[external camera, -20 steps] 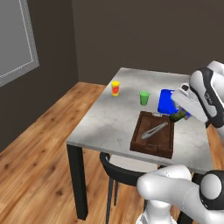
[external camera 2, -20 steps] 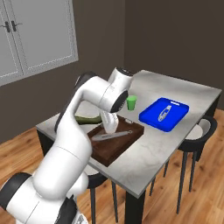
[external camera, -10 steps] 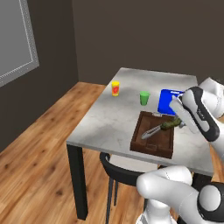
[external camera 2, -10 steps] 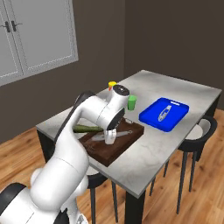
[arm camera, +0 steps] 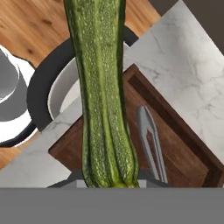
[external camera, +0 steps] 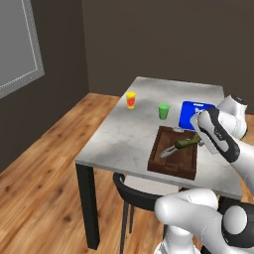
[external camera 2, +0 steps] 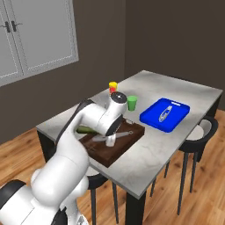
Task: Gather the cucumber and squash from the fridge and place them on a tray on the dining counter. Then gather the steak and chicken drumstick from the fridge and place them on the other tray.
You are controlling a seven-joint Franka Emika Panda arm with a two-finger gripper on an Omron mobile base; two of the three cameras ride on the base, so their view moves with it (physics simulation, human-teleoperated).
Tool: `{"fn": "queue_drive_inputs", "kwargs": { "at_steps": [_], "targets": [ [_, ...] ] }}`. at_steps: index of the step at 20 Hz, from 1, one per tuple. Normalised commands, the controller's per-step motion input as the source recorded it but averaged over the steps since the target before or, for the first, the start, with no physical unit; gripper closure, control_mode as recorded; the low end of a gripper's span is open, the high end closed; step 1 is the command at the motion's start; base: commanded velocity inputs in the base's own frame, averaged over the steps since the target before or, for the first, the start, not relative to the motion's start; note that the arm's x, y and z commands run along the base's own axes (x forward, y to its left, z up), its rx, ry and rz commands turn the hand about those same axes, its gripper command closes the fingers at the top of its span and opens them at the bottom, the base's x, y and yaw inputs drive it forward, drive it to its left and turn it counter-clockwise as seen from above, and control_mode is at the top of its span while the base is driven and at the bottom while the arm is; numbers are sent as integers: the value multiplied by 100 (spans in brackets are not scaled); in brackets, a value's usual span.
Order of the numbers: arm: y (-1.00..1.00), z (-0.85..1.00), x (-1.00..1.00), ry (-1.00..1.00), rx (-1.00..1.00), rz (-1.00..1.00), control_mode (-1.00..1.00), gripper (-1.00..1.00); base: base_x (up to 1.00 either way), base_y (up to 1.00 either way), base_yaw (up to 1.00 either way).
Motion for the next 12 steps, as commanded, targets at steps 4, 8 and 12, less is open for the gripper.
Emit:
{"fn": "queue_drive_inputs", "kwargs": {
  "at_steps": [4,8,12],
  "targets": [
    [-41,-1,31,6,0,0,-100,100,0,0,0],
    [-41,-10,16,1,-2,0,-100,100,0,0,0],
    [-19,-13,8,0,-11,0,-100,100,0,0,0]
  ]
}}
